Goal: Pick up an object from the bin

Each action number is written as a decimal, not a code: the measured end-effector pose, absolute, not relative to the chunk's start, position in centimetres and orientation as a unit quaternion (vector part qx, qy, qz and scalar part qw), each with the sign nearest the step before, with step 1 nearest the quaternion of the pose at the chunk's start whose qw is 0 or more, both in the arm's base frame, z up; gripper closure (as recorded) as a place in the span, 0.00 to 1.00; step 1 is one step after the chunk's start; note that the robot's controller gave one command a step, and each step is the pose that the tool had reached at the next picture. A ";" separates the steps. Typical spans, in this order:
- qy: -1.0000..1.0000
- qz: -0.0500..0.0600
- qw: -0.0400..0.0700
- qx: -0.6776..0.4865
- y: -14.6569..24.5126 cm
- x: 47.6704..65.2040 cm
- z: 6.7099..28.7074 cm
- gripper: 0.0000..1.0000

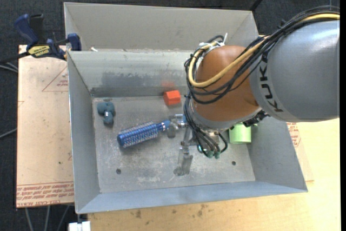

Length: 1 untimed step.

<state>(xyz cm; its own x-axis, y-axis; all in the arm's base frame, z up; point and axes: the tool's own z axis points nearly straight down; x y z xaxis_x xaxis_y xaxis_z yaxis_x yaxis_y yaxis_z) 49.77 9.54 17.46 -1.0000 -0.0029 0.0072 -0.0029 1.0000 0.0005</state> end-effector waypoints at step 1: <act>-1.000 -0.001 -0.002 -0.022 12.2 57.3 14.5 0.00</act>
Offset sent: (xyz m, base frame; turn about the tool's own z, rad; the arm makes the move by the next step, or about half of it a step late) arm 0.0725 0.0246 -0.0276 0.0504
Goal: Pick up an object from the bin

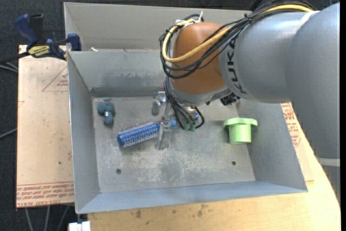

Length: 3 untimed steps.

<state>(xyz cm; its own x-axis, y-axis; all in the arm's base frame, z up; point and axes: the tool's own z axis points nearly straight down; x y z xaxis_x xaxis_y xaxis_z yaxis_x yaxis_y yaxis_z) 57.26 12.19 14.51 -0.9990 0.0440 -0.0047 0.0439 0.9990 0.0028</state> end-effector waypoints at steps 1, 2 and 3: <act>0.996 0.001 -0.001 0.091 13.4 60.0 6.6 0.00; 0.996 0.001 0.000 0.092 13.4 60.1 6.9 1.00; 0.997 0.002 0.004 0.078 15.4 58.8 24.4 1.00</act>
Offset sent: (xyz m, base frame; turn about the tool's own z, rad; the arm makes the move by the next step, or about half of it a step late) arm 0.0285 0.0114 -0.0751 0.1411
